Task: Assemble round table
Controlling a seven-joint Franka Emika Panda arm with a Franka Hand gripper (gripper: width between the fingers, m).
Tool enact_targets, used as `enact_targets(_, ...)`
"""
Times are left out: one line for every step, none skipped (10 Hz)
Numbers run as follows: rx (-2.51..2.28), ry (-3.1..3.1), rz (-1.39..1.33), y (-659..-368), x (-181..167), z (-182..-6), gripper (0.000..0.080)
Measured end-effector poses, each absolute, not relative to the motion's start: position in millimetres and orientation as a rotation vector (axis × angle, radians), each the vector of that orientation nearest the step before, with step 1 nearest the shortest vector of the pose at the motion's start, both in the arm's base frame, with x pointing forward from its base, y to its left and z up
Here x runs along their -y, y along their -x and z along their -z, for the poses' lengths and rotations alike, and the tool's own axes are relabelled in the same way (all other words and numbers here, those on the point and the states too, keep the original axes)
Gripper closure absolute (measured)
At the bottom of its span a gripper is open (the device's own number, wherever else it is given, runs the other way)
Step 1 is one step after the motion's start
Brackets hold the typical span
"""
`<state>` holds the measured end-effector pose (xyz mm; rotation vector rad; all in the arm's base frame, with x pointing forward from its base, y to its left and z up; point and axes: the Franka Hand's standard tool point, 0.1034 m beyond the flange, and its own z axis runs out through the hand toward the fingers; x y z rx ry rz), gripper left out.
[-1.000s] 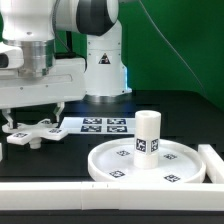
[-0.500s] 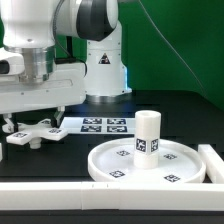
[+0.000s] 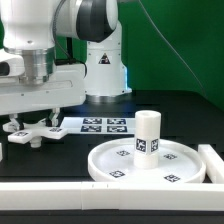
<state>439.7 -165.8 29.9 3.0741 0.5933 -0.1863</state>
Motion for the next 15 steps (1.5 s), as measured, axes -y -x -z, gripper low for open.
enact_targets(-0.593,-3.074,0.186,-439.7,165.9,-29.9,0.0356)
enact_targets(-0.593,-3.074,0.186,-439.7,165.9,-29.9,0.0356)
enact_targets(-0.593,-3.074,0.186,-439.7,165.8,-29.9,0.0356)
enact_targets(-0.597,-3.075,0.188,-441.2,163.0,-32.8,0.0356)
enact_targets(-0.595,-3.084,0.182,-447.9,150.6,-45.5,0.0356)
enact_targets(-0.591,-3.095,0.174,-456.7,133.8,-61.3,0.0356)
enact_targets(-0.566,-3.113,0.183,-468.3,114.4,-78.0,0.0354)
enact_targets(-0.513,-3.126,0.175,-487.2,95.4,-96.0,0.0354)
enact_targets(-0.475,-3.132,0.159,-506.9,76.6,-111.2,0.0354)
enact_targets(-0.385,-3.140,0.169,-521.8,59.9,-123.0,0.0354)
enact_targets(-0.408,-3.128,0.146,-535.4,47.3,-129.7,0.0354)
enact_targets(-0.425,-3.127,0.151,-530.9,51.8,-125.3,0.0354)
enact_targets(-0.418,-3.128,0.155,-529.7,53.5,-124.5,0.0354)
enact_targets(-0.422,-3.127,0.155,-529.8,52.2,-124.5,0.0354)
enact_targets(-0.423,-3.125,0.155,-529.9,50.4,-125.8,0.0354)
